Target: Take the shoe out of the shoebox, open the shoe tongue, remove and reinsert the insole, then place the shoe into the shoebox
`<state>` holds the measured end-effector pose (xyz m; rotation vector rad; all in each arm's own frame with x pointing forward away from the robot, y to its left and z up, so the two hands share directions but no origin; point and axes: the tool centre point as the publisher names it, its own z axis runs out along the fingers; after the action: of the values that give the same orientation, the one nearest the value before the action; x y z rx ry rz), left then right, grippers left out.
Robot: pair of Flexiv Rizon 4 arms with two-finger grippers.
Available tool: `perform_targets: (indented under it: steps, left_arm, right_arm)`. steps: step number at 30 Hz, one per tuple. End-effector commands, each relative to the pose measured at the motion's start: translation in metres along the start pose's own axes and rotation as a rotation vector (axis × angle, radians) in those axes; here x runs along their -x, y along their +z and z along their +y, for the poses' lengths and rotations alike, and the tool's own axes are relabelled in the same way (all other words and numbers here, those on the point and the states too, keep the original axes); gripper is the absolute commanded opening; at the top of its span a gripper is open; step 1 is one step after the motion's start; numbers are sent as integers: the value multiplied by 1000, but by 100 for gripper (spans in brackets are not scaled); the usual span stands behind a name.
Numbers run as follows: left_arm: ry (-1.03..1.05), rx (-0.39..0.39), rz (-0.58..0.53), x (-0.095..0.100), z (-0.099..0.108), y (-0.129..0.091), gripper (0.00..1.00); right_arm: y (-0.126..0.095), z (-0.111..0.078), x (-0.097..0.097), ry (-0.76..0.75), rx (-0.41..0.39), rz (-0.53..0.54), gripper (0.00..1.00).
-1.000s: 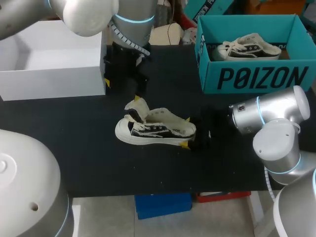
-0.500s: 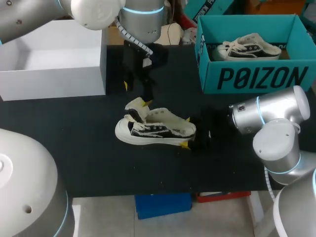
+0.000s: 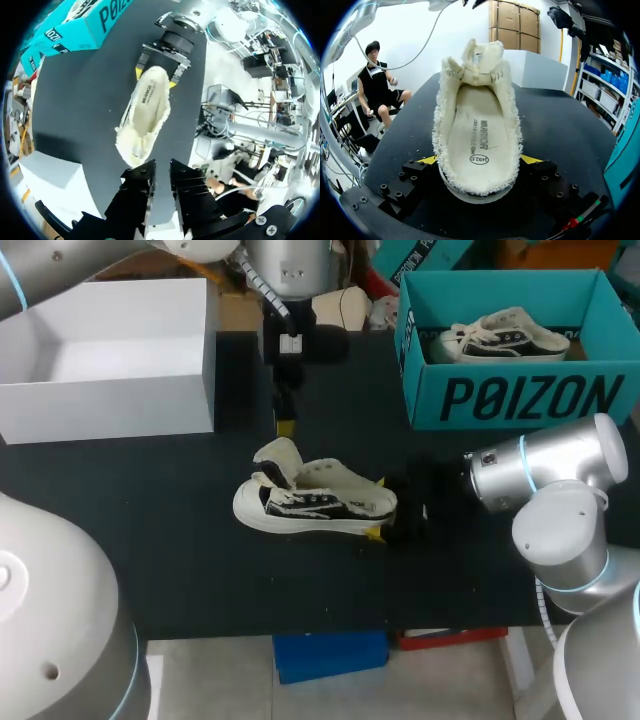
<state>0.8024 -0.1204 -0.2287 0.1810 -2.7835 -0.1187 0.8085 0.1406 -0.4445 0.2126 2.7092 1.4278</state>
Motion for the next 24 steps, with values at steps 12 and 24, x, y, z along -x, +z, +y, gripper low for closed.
perform_targets:
  steps: [12, 24]
  left_arm:
    - [274, -102, 14, 1, -19, -5, 0]
    - [277, -255, -126, 5, -30, 5, 0]
  right_arm:
    - [0, -4, 0, 1, 0, -1, 0]
    - [0, -4, 0, 1, 0, -1, 0]
